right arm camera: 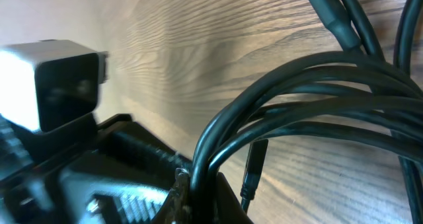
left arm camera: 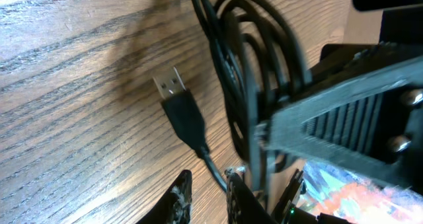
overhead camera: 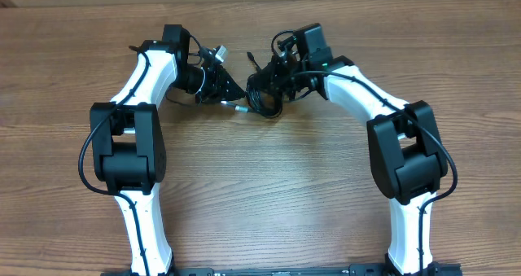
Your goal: Untangle cables
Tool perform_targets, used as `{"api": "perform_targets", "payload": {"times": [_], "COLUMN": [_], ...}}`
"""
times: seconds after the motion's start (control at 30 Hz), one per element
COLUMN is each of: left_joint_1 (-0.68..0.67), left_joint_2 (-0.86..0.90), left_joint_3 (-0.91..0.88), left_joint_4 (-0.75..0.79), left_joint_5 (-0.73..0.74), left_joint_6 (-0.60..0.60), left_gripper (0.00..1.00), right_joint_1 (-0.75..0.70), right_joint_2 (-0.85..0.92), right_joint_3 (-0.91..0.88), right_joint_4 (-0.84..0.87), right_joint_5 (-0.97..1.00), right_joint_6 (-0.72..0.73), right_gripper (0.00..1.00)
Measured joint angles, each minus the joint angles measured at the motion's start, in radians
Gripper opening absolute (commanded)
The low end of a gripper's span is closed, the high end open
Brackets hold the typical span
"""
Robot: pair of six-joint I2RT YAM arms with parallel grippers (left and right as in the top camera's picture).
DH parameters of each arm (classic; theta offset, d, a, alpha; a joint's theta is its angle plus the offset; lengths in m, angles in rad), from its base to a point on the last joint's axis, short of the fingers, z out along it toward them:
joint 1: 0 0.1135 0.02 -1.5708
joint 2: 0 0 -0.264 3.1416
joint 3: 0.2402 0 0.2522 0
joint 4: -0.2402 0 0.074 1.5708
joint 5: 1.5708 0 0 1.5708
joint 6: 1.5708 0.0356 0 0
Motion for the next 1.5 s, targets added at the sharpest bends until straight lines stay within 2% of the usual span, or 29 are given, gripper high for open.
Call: {"api": "perform_targets", "payload": {"times": [0.1, 0.2, 0.3, 0.6, 0.8, 0.97, 1.3, 1.5], "left_joint_1": [0.0, 0.0, 0.0, -0.01, -0.046, -0.042, 0.056, 0.067], "left_joint_2": [0.0, 0.0, 0.001, 0.001, 0.001, 0.002, 0.002, 0.002], "left_joint_3": [0.0, 0.0, 0.0, -0.003, -0.043, -0.049, -0.05, -0.051], "left_joint_4": [0.0, 0.001, 0.01, 0.042, 0.093, 0.09, 0.071, 0.075], "left_joint_5": [-0.002, -0.021, -0.037, -0.036, -0.084, -0.108, -0.108, -0.111], "left_joint_6": [0.0, -0.002, -0.002, -0.003, -0.085, -0.122, -0.132, -0.132], "left_gripper": [0.21, 0.37, 0.45, 0.45, 0.47, 0.57, 0.61, 0.63], "right_joint_1": [0.027, 0.039, 0.037, 0.032, 0.025, 0.026, 0.023, 0.017], "right_joint_2": [0.0, 0.0, 0.0, 0.0, 0.0, -0.002, -0.002, -0.002], "right_joint_3": [0.0, 0.0, 0.0, 0.0, 0.0, 0.0, 0.0, 0.0], "right_joint_4": [-0.001, -0.002, -0.003, -0.008, -0.01, -0.008, -0.009, -0.009], "right_joint_5": [0.059, 0.084, 0.085, 0.07, 0.058, 0.053, -0.007, -0.023], "right_joint_6": [0.0, 0.0, 0.0, 0.0, 0.0, 0.0, 0.001, 0.001], "right_gripper": [0.04, 0.04, 0.04, 0.04, 0.04, 0.04, 0.04, 0.04]}}
